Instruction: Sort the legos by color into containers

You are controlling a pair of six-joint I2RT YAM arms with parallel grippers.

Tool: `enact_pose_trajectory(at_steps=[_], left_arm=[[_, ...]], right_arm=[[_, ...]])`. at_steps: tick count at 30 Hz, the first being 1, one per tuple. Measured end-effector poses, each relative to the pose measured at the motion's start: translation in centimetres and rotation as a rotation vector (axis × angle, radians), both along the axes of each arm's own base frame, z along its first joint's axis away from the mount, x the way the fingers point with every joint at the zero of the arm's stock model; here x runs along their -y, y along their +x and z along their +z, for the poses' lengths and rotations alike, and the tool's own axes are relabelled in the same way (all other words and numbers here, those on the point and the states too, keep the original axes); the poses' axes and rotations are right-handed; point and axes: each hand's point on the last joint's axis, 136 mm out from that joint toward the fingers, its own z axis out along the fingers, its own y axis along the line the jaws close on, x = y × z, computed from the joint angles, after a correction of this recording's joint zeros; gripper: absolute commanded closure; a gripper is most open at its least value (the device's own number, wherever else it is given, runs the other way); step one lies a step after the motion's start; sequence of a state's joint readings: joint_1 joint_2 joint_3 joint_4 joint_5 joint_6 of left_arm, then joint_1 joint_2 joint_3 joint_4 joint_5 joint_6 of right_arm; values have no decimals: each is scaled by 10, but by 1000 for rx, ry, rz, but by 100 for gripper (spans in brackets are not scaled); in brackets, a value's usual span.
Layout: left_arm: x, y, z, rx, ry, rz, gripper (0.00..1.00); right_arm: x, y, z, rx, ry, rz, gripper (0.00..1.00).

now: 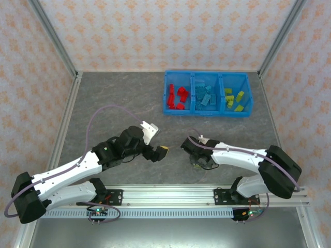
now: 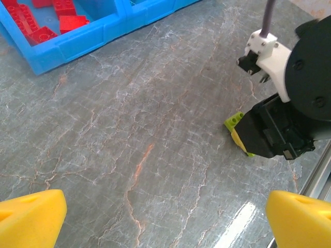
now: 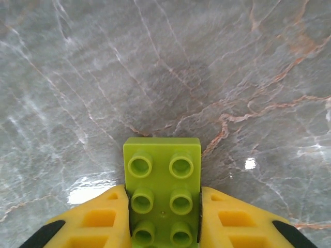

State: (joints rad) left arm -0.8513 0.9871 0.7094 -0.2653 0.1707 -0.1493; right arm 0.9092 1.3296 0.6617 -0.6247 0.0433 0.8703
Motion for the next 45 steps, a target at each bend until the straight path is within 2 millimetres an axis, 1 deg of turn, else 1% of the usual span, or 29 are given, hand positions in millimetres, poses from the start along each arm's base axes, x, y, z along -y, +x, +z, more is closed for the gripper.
enact_pose_trajectory(at_steps=[2, 4, 7, 8, 9, 10, 12, 14, 16, 18, 19, 21, 24, 27, 30, 32, 34, 36, 37, 38, 42, 44, 45], left_arm=[[0, 0, 1, 2, -3, -1, 1], [0, -2, 5, 9, -14, -3, 1], [0, -5, 14, 28, -37, -8, 0], [-1, -6, 17, 35, -45, -10, 0], [-1, -6, 20, 41, -53, -12, 0], [-1, -7, 23, 45, -61, -13, 0], [2, -8, 27, 49, -84, -25, 0], [7, -8, 32, 49, -113, -36, 0], [11, -9, 35, 45, -137, -47, 0], [13, -9, 37, 39, -148, -49, 0], [14, -8, 37, 37, -148, -49, 0], [15, -8, 38, 35, -152, -46, 0], [14, -8, 40, 30, -157, -40, 0], [11, -8, 40, 24, -154, -28, 1], [7, -10, 42, 21, -156, -16, 0], [5, -10, 44, 25, -162, -7, 0], [3, -10, 47, 30, -167, 5, 0], [2, -10, 46, 30, -165, 8, 0], [1, -10, 46, 29, -163, 10, 0], [1, -10, 45, 28, -161, 11, 0], [-2, -7, 45, 31, -156, 36, 0], [-7, -2, 43, 37, -145, 82, 0], [-12, 2, 42, 42, -135, 113, 0]], right_arm=[[4, 4, 12, 41, -3, 2, 72], [10, 12, 28, 88, -14, 0, 72], [21, 39, 67, 203, -9, -26, 72], [27, 52, 83, 249, -3, -48, 72], [36, 66, 100, 297, -1, -76, 72], [45, 77, 112, 330, -3, -101, 72], [69, 105, 140, 413, -16, -170, 72], [94, 129, 158, 463, -48, -232, 72], [117, 155, 168, 486, -78, -290, 72], [140, 188, 171, 487, -103, -347, 72], [148, 201, 169, 479, -111, -363, 72], [165, 236, 162, 451, -127, -396, 72], [182, 285, 145, 415, -132, -422, 72], [196, 321, 128, 389, -129, -439, 69], [211, 350, 118, 373, -127, -463, 67], [222, 364, 115, 370, -126, -481, 64], [231, 371, 113, 362, -133, -490, 53], [238, 376, 115, 353, -146, -488, 40], [240, 378, 119, 355, -147, -490, 38], [240, 380, 124, 358, -148, -491, 36], [235, 381, 142, 376, -118, -490, 35], [230, 375, 145, 367, -92, -491, 34], [227, 369, 147, 364, -75, -490, 34]])
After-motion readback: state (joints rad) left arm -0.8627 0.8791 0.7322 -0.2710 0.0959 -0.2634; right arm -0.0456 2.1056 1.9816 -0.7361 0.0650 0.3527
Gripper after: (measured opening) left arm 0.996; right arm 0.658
